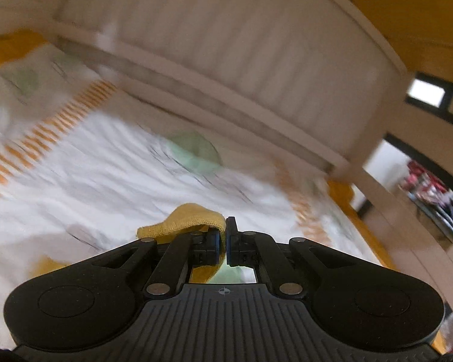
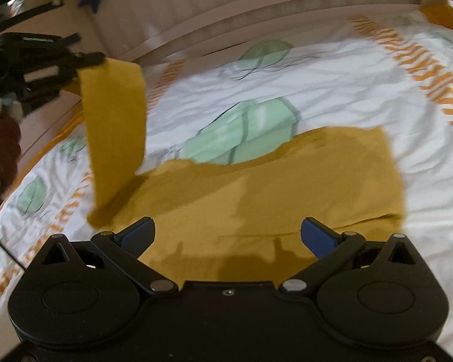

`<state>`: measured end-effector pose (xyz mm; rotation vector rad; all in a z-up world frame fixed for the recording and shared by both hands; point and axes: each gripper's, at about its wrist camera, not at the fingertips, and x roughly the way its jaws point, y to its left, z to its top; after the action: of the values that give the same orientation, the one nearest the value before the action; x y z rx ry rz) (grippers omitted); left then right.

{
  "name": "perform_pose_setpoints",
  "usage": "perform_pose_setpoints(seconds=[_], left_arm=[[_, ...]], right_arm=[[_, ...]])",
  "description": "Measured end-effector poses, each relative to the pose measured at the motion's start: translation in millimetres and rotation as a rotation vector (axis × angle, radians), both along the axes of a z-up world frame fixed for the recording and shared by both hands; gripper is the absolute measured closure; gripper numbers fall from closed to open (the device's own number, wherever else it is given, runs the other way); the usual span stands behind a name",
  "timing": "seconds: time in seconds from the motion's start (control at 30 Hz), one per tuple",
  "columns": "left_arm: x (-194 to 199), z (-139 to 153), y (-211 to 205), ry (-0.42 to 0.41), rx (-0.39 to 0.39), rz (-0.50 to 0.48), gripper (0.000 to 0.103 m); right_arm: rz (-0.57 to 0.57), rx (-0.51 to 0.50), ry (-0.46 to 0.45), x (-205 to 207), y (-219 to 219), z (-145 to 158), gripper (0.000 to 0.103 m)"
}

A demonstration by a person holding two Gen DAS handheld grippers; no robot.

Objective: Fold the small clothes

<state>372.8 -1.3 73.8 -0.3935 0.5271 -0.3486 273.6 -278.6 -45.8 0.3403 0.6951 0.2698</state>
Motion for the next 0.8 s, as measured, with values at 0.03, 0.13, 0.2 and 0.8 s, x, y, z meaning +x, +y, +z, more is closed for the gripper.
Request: perform_pose_setpoints(seconds=[0.03, 0.13, 0.2, 0.8], left_arm=[[3, -7, -16, 0.007, 0.005, -0.022, 0.1], [9, -30, -51, 0.031, 0.047, -0.076, 0.099], [15, -44, -68, 0.062, 0.07, -0.128, 0.096], [-50, -35, -77, -0.113, 0.237, -0.298, 0.037]], right_arm=[[-0.019, 0.001, 0.0, 1, -6, 1, 0.001], [-0.067, 0.014, 0.009, 5, -21, 1, 0.001], [-0.095, 0.021, 0.026, 8, -29, -2, 0.001], [-0.136, 0.043, 0.078, 15, -43, -16, 0.0]])
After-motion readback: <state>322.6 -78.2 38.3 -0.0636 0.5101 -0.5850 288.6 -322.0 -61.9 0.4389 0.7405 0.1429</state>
